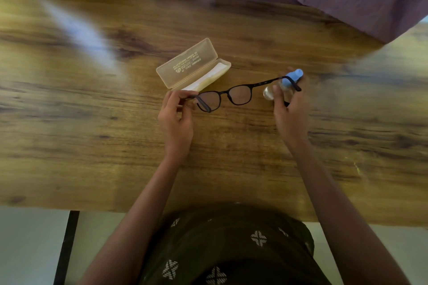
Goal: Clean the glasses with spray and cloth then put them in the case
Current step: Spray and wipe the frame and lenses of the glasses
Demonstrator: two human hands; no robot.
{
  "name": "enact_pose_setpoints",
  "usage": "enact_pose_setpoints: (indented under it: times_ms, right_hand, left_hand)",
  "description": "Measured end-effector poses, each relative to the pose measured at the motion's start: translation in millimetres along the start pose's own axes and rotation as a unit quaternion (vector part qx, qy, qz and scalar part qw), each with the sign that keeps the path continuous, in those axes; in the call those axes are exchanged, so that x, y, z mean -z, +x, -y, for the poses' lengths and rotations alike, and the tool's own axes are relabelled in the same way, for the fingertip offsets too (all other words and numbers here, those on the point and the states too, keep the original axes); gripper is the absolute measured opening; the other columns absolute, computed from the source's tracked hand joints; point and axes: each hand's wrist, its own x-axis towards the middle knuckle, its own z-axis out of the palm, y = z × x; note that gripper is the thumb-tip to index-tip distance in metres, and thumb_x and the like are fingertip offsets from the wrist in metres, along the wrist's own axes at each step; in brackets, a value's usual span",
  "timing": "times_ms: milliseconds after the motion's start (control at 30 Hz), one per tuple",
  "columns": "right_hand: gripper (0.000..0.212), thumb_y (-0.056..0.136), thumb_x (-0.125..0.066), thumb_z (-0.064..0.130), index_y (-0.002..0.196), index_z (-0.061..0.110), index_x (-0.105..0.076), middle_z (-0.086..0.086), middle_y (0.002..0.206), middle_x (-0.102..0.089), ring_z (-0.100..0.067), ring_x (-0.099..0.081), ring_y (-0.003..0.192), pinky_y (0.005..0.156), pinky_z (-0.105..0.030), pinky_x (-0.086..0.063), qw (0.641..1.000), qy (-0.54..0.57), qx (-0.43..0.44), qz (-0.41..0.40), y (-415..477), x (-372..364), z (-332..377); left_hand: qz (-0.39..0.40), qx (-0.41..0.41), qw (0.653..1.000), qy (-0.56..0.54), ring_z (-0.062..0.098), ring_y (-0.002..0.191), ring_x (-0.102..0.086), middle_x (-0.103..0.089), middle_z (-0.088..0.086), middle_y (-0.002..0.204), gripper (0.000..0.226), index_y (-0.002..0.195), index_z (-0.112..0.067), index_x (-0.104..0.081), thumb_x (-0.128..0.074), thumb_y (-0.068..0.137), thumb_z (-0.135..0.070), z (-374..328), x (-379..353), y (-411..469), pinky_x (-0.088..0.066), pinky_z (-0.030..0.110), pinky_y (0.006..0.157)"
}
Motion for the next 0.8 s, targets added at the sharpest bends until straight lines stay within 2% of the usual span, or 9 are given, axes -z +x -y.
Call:
enact_pose_setpoints:
  times_ms: [133, 200, 300, 400, 467, 533, 633, 667, 800]
  right_hand:
    - [0.031, 0.098, -0.054, 0.020, 0.121, 0.001, -0.047, 0.003, 0.099, -0.055, -0.009, -0.056, 0.084, 0.072, -0.011, -0.043, 1.000, -0.027, -0.005, -0.011, 20, -1, -4]
    - [0.029, 0.095, -0.055, 0.017, 0.118, 0.001, -0.047, 0.001, 0.099, -0.054, -0.015, -0.055, 0.084, 0.069, -0.013, -0.042, 0.999, -0.034, -0.016, -0.010, 27, 0, -5]
    - [0.029, 0.094, -0.056, 0.015, 0.119, 0.001, -0.047, 0.001, 0.100, -0.055, -0.006, -0.054, 0.081, 0.067, -0.005, -0.039, 0.998, -0.043, -0.033, -0.011, 31, 2, -7]
    - [0.030, 0.097, -0.056, 0.017, 0.120, 0.001, -0.046, 0.004, 0.098, -0.055, 0.009, -0.053, 0.079, 0.066, -0.004, -0.040, 0.998, -0.041, -0.047, -0.012, 32, 3, -10]
    - [0.031, 0.096, -0.057, 0.019, 0.121, 0.002, -0.047, 0.009, 0.096, -0.054, 0.012, -0.054, 0.080, 0.068, -0.006, -0.041, 0.997, -0.050, -0.051, -0.012, 33, 4, -10]
    - [0.037, 0.093, -0.060, 0.026, 0.121, 0.004, -0.049, 0.012, 0.095, -0.056, 0.008, -0.056, 0.083, 0.073, -0.011, -0.044, 0.997, -0.048, -0.064, -0.006, 33, 5, -10]
    - [0.049, 0.086, -0.068, 0.039, 0.124, 0.013, -0.052, 0.005, 0.107, -0.064, -0.009, -0.062, 0.097, 0.086, -0.034, -0.053, 0.994, -0.047, -0.094, 0.006, 28, 9, -15]
    - [0.053, 0.084, -0.072, 0.040, 0.127, 0.016, -0.051, 0.006, 0.112, -0.064, -0.011, -0.062, 0.102, 0.091, -0.038, -0.053, 0.993, -0.050, -0.103, 0.009, 24, 11, -18]
    - [0.066, 0.078, -0.079, 0.047, 0.128, 0.017, -0.048, 0.002, 0.121, -0.058, -0.016, -0.057, 0.111, 0.095, -0.036, -0.051, 0.987, -0.100, -0.124, 0.015, 1, 18, -24]
  left_hand:
    - [-0.011, -0.008, 1.000, -0.015, -0.008, 0.087, -0.056, -0.055, -0.020, 0.097, 0.023, 0.098, -0.007, -0.066, -0.061, 0.085, 0.011, -4, -1, 5, -0.042, 0.013, 0.067]
    - [-0.019, -0.011, 1.000, -0.020, -0.007, 0.090, -0.057, -0.055, -0.023, 0.099, 0.022, 0.099, -0.008, -0.066, -0.062, 0.085, 0.009, -6, -1, 7, -0.047, 0.020, 0.067]
    - [-0.025, -0.013, 0.999, -0.024, -0.004, 0.092, -0.057, -0.055, -0.024, 0.099, 0.026, 0.099, -0.012, -0.066, -0.062, 0.084, 0.010, -7, -1, 8, -0.053, 0.031, 0.067]
    - [-0.027, -0.012, 0.999, -0.022, -0.004, 0.091, -0.057, -0.055, -0.022, 0.098, 0.032, 0.099, -0.016, -0.065, -0.060, 0.084, 0.011, -10, -1, 9, -0.053, 0.031, 0.067]
    - [-0.027, -0.013, 0.999, -0.025, -0.006, 0.090, -0.057, -0.055, -0.020, 0.098, 0.032, 0.100, -0.016, -0.064, -0.060, 0.085, 0.012, -10, -1, 9, -0.050, 0.023, 0.065]
    - [-0.024, -0.010, 0.999, -0.030, -0.009, 0.088, -0.058, -0.056, -0.014, 0.098, 0.028, 0.099, -0.011, -0.065, -0.060, 0.085, 0.013, -10, -2, 9, -0.047, 0.015, 0.066]
    - [-0.021, -0.003, 0.999, -0.024, -0.012, 0.085, -0.058, -0.057, -0.003, 0.097, 0.022, 0.098, -0.002, -0.066, -0.061, 0.084, 0.015, -11, -2, 8, -0.045, 0.010, 0.065]
    - [-0.022, -0.002, 1.000, -0.019, -0.012, 0.084, -0.058, -0.058, 0.000, 0.098, 0.021, 0.097, -0.001, -0.066, -0.061, 0.084, 0.015, -10, -2, 8, -0.044, 0.009, 0.065]
    - [-0.024, -0.011, 1.000, -0.011, -0.011, 0.083, -0.058, -0.059, 0.006, 0.098, 0.020, 0.097, 0.000, -0.066, -0.062, 0.084, 0.015, -7, -2, 9, -0.045, 0.009, 0.066]
